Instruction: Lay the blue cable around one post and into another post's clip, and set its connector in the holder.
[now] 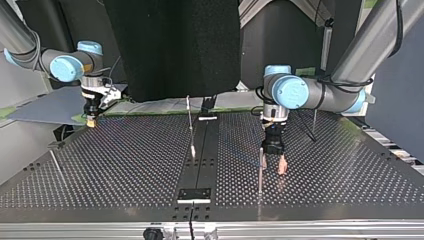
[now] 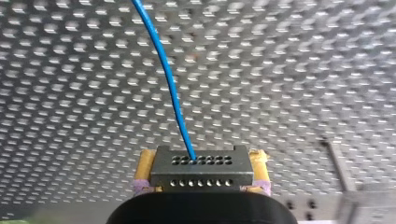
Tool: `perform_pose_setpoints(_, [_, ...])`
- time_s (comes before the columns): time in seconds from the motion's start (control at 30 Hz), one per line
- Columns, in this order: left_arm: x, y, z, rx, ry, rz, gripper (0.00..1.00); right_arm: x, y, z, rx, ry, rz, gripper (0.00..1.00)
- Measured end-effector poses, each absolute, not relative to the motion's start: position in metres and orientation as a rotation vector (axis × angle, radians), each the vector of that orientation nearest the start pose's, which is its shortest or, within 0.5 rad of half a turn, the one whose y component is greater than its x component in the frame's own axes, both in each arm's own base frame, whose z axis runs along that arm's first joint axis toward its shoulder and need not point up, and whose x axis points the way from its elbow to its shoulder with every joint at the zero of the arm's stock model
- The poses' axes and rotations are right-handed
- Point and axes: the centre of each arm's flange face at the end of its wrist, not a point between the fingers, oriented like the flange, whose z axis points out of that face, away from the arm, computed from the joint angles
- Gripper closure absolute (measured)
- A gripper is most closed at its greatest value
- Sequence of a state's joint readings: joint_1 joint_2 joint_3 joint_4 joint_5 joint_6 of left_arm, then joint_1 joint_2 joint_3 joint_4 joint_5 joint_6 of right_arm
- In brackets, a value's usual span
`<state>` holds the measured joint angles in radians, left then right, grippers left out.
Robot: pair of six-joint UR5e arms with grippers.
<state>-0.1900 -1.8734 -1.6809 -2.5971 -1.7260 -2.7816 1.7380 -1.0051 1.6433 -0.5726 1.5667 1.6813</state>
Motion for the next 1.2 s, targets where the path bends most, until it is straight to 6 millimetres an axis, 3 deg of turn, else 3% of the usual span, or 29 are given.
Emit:
perform_pose_setpoints(0.47, [0.565, -0.226, 0.325, -0.860, 1.259, -1.021, 0.02, 0.228, -0.602, 0.270, 1.272, -1.214, 1.379, 1.00])
perform_pose_setpoints(0.9, [0.566, -0.222, 0.325, -0.862, 1.256, -1.015, 0.02, 0.223, -0.579, 0.343, 1.214, -1.132, 1.394, 1.00])
perform_pose_setpoints(1.03, [0.567, -0.220, 0.325, -0.862, 1.255, -1.013, 0.02, 0.221, -0.581, 0.342, 1.213, -1.115, 1.377, 1.00])
perform_pose_setpoints(1.2, [0.567, -0.219, 0.325, -0.862, 1.255, -1.010, 0.02, 0.214, -0.592, 0.322, 1.224, -1.114, 1.350, 1.00])
